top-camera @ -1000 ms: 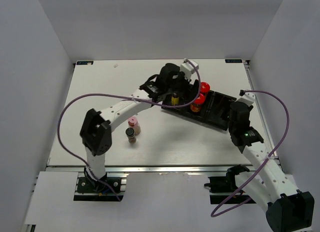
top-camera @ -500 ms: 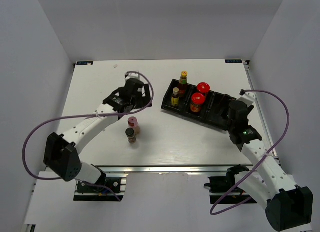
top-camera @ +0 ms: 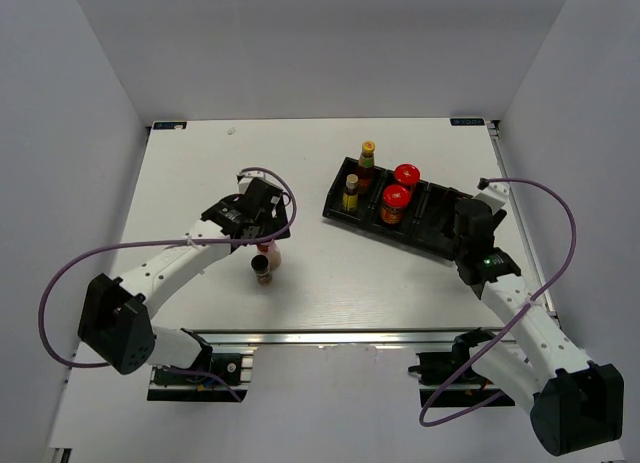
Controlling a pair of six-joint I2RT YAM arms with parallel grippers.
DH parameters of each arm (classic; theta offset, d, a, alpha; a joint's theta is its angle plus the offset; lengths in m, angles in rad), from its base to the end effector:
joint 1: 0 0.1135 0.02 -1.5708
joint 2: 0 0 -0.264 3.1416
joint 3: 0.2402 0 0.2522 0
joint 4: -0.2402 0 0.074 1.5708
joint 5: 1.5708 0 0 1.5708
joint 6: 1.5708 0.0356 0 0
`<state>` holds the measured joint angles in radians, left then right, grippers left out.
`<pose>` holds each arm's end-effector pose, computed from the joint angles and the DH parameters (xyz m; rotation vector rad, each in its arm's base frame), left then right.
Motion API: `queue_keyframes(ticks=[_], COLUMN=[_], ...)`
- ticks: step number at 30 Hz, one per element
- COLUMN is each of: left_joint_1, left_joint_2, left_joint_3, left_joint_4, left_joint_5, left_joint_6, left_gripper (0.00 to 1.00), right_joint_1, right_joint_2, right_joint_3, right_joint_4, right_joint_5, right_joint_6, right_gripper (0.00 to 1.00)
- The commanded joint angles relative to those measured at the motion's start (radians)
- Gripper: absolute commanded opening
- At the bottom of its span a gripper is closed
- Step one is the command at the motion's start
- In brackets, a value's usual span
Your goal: Organize the condiment bottles
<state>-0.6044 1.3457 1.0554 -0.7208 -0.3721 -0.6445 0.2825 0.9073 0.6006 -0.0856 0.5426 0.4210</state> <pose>0.2294 -0.1427 0.2674 -0.1836 2.4743 -0.0380 0.2026 0.0397 0.2648 0.4770 1.8441 -0.0577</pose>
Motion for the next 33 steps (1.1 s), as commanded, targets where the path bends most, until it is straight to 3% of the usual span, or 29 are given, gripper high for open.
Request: queue_keyframes(ticks=[1,8,14,20,24,33], left_joint_1=[-0.005,-0.005,-0.005,-0.005,-0.005,-0.005], left_joint_2=[0.029,0.056,0.035,0.059,0.066,0.053], left_joint_3=[-0.006,0.003,-0.018,-0.012,-0.003,0.002], left_joint_4=[0.036,0.024,0.02,0.012,0.007,0.037], left_joint_5=[0.005,0.027,0.025,0.029,0.032,0.078], left_joint_6=[0.011,0.023,0.017,0.026,0.031,0.063], left_gripper=[0.92,0.78,0.77,0.68,0.54,0.38], right_joint_1=[-0.003,-0.002,-0.002,-0.002,-0.003,-0.003], right_joint_2=[-0.018,-0.016,0.008,0.002,-0.018,-0.041], right_joint_3=[0.024,0.018,0.021,0.021,0.013,0.005], right_joint_4=[0.037,0.04,0.043,0.043,0.046,0.075], right_joint_5=[0.025,0.03,0.014,-0.003,0.0,-0.071], right_joint_6=[0.013,0.015,0.016,0.019,0.018,-0.02], right_gripper=[0.89,0.89,0.89,0.89,0.89,0.89])
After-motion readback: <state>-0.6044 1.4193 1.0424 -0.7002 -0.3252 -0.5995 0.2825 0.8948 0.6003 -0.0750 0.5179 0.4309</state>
